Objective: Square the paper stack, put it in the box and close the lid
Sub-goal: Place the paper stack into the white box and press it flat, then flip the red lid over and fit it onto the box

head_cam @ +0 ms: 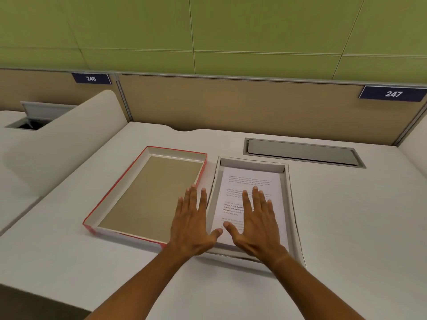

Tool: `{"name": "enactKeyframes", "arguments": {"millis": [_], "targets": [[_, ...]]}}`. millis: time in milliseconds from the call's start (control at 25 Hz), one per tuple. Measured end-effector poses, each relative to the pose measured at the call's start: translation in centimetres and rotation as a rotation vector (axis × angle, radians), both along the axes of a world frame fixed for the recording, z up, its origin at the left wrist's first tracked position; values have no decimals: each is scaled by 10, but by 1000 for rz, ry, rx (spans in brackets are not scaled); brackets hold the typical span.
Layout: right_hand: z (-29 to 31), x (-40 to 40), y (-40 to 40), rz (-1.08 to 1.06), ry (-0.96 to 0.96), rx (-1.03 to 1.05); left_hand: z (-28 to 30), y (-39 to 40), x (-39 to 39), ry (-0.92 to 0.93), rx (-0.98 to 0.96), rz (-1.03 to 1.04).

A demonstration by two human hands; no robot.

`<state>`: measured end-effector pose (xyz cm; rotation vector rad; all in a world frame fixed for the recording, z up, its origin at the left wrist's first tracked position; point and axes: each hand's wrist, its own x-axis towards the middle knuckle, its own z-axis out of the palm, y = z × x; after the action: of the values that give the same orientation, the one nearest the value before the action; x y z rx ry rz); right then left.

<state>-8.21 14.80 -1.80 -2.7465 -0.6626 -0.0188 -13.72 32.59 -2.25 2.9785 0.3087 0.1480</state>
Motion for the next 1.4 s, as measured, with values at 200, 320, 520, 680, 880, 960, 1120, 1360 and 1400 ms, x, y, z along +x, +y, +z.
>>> {"name": "enactKeyframes", "arguments": {"millis": [200, 320, 520, 680, 880, 960, 1120, 1360, 1400], "targets": [[-1, -13, 17, 81, -7, -8, 2, 19, -22, 41, 64, 73], [2, -17, 25, 74, -10, -13, 0, 32, -26, 59, 70, 103], [2, -17, 44, 29, -25, 1, -6, 54, -15, 139, -40, 139], [-3, -19, 63, -58, -27, -20, -15, 68, 5, 93, -178, 146], [-8, -19, 84, -137, -28, -30, -19, 80, 20, 122, -377, 178], [-5, -16, 88, -165, -21, -5, -10, 84, 22, 92, -412, 165], [5, -8, 97, -192, 52, 185, 45, 109, 32, -121, -635, 151], [26, 5, 125, -254, 330, 711, 146, 169, 32, -384, -1186, 242], [27, 8, 130, -264, 434, 783, 157, 178, 28, -393, -1287, 248]]}}
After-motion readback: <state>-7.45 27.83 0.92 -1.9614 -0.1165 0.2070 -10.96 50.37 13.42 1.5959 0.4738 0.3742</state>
